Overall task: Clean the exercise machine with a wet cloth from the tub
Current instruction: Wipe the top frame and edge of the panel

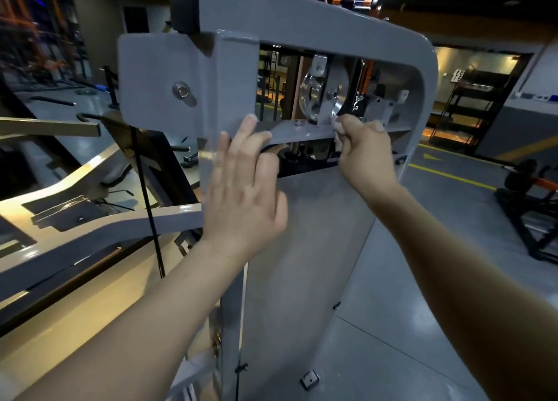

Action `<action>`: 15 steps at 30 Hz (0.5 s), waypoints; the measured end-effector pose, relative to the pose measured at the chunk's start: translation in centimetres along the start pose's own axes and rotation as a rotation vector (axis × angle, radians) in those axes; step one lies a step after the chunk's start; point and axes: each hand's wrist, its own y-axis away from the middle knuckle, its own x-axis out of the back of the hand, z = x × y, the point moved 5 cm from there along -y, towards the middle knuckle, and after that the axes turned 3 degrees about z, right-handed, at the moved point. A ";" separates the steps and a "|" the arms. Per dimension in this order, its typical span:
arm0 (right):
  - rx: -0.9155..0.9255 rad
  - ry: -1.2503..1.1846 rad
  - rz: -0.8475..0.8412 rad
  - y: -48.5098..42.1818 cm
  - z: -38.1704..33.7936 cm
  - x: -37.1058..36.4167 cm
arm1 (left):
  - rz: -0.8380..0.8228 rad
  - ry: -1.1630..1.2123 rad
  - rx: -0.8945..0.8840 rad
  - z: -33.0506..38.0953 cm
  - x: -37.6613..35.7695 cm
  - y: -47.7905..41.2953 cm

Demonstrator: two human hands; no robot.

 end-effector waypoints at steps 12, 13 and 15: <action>0.120 0.055 -0.050 -2.3 9.5 1.4 | -0.253 -0.008 0.003 6.6 -10.3 -9.0; 0.115 0.065 -0.054 -2.5 10.3 1.5 | -0.274 0.005 0.011 6.9 -11.4 -9.5; 0.116 0.086 -0.037 -2.7 11.2 1.8 | -0.314 0.053 0.016 7.8 -13.6 -10.7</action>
